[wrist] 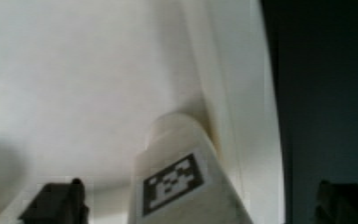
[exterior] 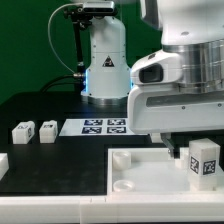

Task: Assemble one leg

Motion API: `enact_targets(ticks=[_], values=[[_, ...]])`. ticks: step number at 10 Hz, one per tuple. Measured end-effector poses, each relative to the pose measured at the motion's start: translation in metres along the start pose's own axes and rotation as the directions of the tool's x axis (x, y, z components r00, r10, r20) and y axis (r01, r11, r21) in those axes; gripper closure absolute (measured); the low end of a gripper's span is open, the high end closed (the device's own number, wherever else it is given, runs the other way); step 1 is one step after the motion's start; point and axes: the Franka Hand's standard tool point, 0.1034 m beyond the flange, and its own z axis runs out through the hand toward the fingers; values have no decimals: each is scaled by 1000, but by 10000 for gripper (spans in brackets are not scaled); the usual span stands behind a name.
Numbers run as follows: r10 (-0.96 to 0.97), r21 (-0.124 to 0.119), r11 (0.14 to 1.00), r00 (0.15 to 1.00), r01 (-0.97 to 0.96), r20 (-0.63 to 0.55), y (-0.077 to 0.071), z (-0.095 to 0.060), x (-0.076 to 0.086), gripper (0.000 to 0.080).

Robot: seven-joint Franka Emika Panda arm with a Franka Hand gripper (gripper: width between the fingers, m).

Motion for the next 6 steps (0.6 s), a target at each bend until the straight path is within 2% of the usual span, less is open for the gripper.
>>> enact_targets(ticks=[1, 2, 3, 4, 5, 6], values=[[-192, -17, 981, 981, 192, -2, 2, -1, 2, 151], [-319, -21, 948, 948, 319, -10, 3, -1, 4, 151], [-284, -17, 959, 959, 284, -12, 3, -1, 3, 151], [-282, -17, 959, 959, 282, -11, 3, -1, 3, 278], [-199, -13, 980, 980, 199, -13, 2, -1, 3, 278], [-110, -10, 994, 994, 110, -14, 2, -1, 3, 474]])
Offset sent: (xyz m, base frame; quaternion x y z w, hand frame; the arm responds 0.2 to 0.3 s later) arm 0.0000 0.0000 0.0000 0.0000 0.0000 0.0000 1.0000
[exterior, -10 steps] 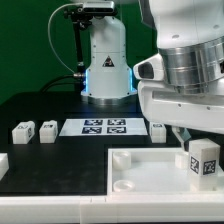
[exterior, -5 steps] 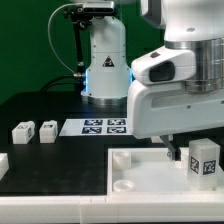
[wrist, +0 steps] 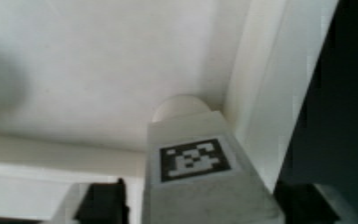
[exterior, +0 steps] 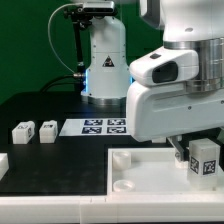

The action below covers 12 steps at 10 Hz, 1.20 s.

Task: Assemble one leg

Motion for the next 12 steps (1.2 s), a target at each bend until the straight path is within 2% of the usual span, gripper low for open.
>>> enact_targets(ticks=[1, 2, 3, 4, 5, 6, 7, 8, 9, 11, 12], values=[[142, 1, 990, 990, -142, 0, 0, 0, 0, 474], [239, 1, 971, 971, -239, -1, -1, 0, 0, 508], [460, -6, 888, 888, -460, -5, -2, -1, 1, 508], [652, -3, 758, 758, -652, -11, -2, -1, 3, 508], [802, 19, 597, 598, -802, 7, -1, 0, 3, 508], [921, 35, 386, 387, -922, 47, 1, -1, 4, 508], [974, 29, 218, 219, -976, 63, -1, 0, 4, 508], [991, 20, 119, 120, -993, 64, -3, 0, 3, 507], [995, 16, 77, 78, -997, 62, -3, 1, 2, 507], [991, 18, 119, 120, -993, 61, -3, 1, 2, 507], [988, 19, 141, 142, -990, 60, -3, 1, 1, 412]])
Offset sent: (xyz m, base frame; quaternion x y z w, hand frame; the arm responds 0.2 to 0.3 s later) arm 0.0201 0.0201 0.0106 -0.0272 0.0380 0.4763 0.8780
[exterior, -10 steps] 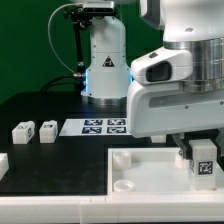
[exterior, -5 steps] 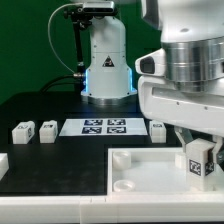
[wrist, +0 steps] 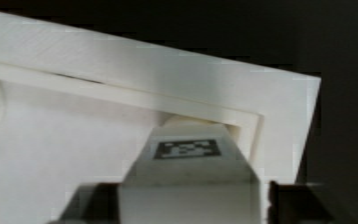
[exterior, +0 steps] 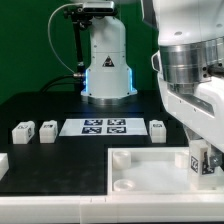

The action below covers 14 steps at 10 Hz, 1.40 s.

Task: Assemble one leg

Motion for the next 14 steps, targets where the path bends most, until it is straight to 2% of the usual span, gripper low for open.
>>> enact_targets(ticks=[1, 2, 3, 5, 6, 7, 8, 9, 11, 13, 14], values=[[-154, -7, 988, 988, 154, 0, 3, 2, 1, 259], [-411, -25, 912, 912, 410, -13, 4, 2, 3, 259], [-602, -60, 798, 799, 600, -12, 5, 1, 1, 175], [-732, -59, 680, 681, 731, -7, 5, 1, 5, 155], [-820, -72, 571, 572, 818, -5, 5, 0, 5, 151], [-954, -126, 298, 301, 946, 3, 4, -1, 5, 151], [-983, -125, 180, 183, 976, 15, 2, -2, 1, 151], [-999, -128, -28, -24, 991, 34, 0, -3, 1, 151], [-999, -125, 34, 38, 992, 28, 1, -2, 0, 151], [-967, -121, 252, 254, 960, 1, 1, -1, -1, 398], [-954, -121, 299, 301, 946, -4, 1, -1, -1, 510]])
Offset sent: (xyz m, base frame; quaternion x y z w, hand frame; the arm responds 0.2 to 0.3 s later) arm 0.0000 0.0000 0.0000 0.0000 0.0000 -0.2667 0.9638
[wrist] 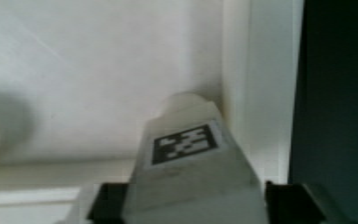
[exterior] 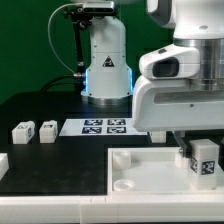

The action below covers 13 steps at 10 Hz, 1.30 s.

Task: Assemble one leg

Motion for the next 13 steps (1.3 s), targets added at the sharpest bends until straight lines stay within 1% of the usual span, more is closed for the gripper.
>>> enact_targets(ticks=[2, 3, 4, 5, 6, 7, 8, 9, 10, 11, 12, 13], values=[[242, 5, 970, 970, -242, 2, 0, 0, 0, 509], [391, 10, 920, 920, -391, 4, 0, -1, 2, 509], [546, 18, 838, 838, -546, 10, 0, -2, 3, 509], [705, 32, 708, 709, -705, 32, 2, -2, 5, 509], [844, 40, 530, 532, -847, 74, 4, -1, 5, 509], [942, 29, 314, 315, -949, 115, 4, -1, 5, 509], [978, 15, 154, 155, -988, 141, 3, -1, 6, 509], [987, -3, 27, 26, -1000, 157, 2, -1, 6, 509], [983, -19, -89, -91, -996, 160, 1, -1, 7, 509], [974, -28, -154, -156, -988, 162, 0, -1, 7, 508], [962, -36, -216, -219, -976, 161, 1, -1, 7, 508], [960, -39, -226, -229, -973, 161, 1, -1, 7, 483]])
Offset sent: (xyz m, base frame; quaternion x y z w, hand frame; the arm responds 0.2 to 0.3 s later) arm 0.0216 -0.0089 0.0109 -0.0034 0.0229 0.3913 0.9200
